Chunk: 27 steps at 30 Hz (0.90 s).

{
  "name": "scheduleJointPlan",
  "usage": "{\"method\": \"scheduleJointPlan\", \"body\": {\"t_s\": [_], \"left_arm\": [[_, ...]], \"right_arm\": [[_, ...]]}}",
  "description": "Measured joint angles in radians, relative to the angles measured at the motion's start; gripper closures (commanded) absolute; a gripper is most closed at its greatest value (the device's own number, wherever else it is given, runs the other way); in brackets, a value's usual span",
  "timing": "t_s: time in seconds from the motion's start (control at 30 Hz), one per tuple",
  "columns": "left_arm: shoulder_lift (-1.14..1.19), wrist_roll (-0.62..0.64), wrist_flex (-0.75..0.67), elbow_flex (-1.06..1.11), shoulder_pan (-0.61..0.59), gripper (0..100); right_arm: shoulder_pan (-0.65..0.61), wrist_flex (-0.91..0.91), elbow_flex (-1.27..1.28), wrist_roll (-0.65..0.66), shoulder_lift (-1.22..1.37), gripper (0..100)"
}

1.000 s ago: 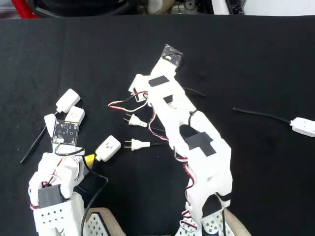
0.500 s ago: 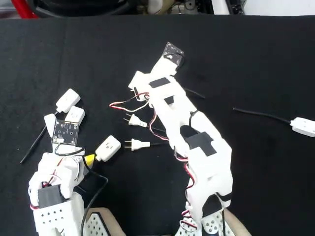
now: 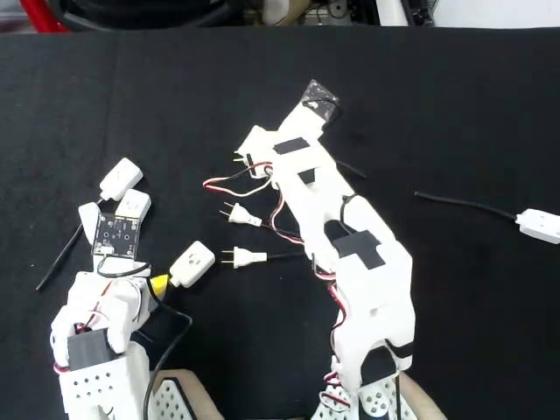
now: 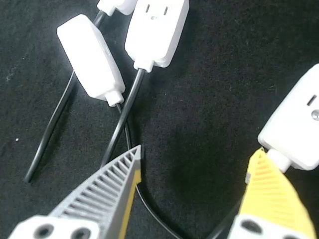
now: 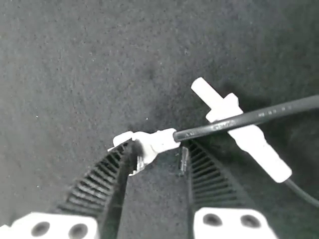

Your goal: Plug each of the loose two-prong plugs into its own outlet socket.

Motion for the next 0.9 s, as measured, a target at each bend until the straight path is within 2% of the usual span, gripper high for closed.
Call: {"method": "scheduleJointPlan", "body": {"t_s": [0.13, 0.17, 0.53, 0.73, 0.9], "left_arm": [[0.0, 0.0, 0.0, 0.0, 0.0, 68], [0.0, 0.0, 0.0, 0.0, 0.0, 68], [0.0, 0.0, 0.0, 0.0, 0.0, 68], [0.0, 0.0, 0.0, 0.0, 0.0, 68], [0.0, 0.0, 0.0, 0.0, 0.0, 68]], "right_arm": [[0.0, 0.008, -0.005, -0.003, 0.0, 98.3], [0.002, 0.009, -0.005, -0.003, 0.0, 98.8], [0.049, 0.084, 0.008, -0.006, -0.015, 98.7], [0.078, 0.127, 0.095, -0.005, -0.147, 98.7], [0.086, 0.138, 0.176, 0.086, -0.282, 98.4]]}}
